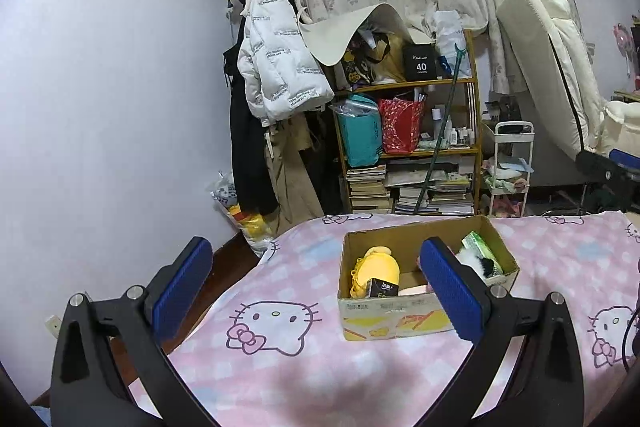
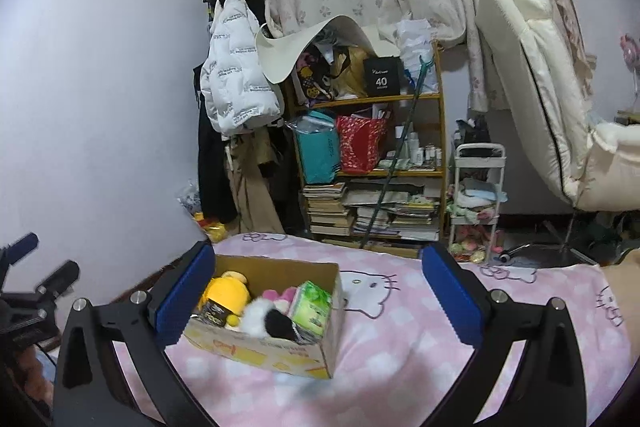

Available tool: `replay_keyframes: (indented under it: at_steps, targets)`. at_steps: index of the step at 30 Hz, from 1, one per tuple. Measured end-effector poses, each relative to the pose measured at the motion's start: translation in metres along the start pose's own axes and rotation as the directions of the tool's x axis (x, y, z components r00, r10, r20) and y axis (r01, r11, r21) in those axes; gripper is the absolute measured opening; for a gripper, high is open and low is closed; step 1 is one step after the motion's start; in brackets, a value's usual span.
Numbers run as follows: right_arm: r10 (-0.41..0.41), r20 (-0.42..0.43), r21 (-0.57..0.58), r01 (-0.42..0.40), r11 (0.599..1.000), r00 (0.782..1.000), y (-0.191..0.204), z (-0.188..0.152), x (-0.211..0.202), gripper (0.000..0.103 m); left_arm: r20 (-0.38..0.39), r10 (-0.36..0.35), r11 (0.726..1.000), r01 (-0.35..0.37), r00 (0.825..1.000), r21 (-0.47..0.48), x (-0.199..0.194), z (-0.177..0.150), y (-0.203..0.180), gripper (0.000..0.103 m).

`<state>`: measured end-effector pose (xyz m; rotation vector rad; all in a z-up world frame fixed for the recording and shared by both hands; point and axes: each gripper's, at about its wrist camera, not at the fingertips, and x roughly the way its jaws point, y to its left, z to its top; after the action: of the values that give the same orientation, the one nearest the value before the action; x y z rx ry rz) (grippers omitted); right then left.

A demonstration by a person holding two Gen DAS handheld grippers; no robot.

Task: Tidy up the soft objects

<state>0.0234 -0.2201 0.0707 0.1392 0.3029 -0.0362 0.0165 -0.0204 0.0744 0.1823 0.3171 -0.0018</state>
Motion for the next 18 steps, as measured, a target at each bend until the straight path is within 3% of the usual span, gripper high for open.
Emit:
replay_keyframes:
  at_steps: [18]
  targets:
    - [0.031, 0.026, 0.003, -0.032, 0.999, 0.999, 0.006, -0.030, -0.023, 0.103, 0.031, -0.009, 0.998, 0.011, 0.999, -0.064, -0.017, -0.027, 0.017, 0.102]
